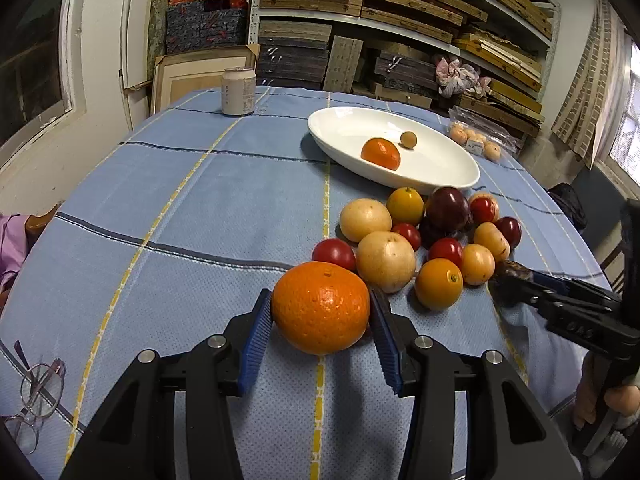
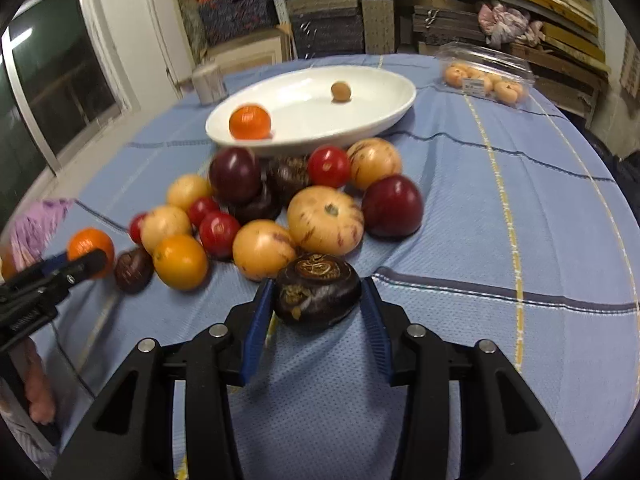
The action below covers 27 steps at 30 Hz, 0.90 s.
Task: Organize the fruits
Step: 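Lower both held fruits onto the white plate and open both tools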
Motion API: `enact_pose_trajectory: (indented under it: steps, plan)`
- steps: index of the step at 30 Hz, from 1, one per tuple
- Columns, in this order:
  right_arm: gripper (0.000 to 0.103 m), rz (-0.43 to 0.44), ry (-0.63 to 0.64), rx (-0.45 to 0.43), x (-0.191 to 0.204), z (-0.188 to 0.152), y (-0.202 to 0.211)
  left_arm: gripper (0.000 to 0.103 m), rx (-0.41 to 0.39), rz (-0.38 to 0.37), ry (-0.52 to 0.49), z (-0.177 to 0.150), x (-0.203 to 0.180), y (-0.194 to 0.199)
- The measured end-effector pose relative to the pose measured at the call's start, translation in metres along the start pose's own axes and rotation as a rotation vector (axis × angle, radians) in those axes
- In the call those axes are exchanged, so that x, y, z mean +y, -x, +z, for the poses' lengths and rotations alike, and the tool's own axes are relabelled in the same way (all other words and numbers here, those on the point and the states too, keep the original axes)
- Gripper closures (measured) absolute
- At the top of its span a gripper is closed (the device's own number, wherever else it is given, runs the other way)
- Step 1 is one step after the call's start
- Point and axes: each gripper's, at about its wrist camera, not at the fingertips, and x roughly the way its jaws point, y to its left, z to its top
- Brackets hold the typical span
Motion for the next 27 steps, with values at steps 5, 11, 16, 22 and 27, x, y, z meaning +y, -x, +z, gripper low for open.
enact_pose_trajectory:
  steps: [5, 11, 16, 22, 27]
  plan:
    - [0.059, 0.045, -0.054, -0.051, -0.007, 0.02, 0.021, 0.054, -0.008, 0.01, -0.026, 0.043, -0.002, 0.003]
    - [0.06, 0.009, -0.009, -0.112, -0.001, 0.087, 0.027, 0.054, -0.042, 0.046, -0.063, 0.12, -0.017, -0.015]
    - [0.06, -0.009, -0.007, -0.076, -0.001, 0.137, -0.017, 0.054, -0.033, 0.051, -0.092, 0.163, -0.037, -0.062]
    - [0.06, -0.021, -0.01, 0.007, -0.006, 0.161, -0.079, 0.054, 0.044, 0.037, -0.057, 0.186, -0.036, -0.132]
    - [0.06, -0.026, 0.014, 0.031, -0.007, 0.165, -0.1, 0.054, 0.095, 0.023, -0.065, 0.19, -0.039, -0.172]
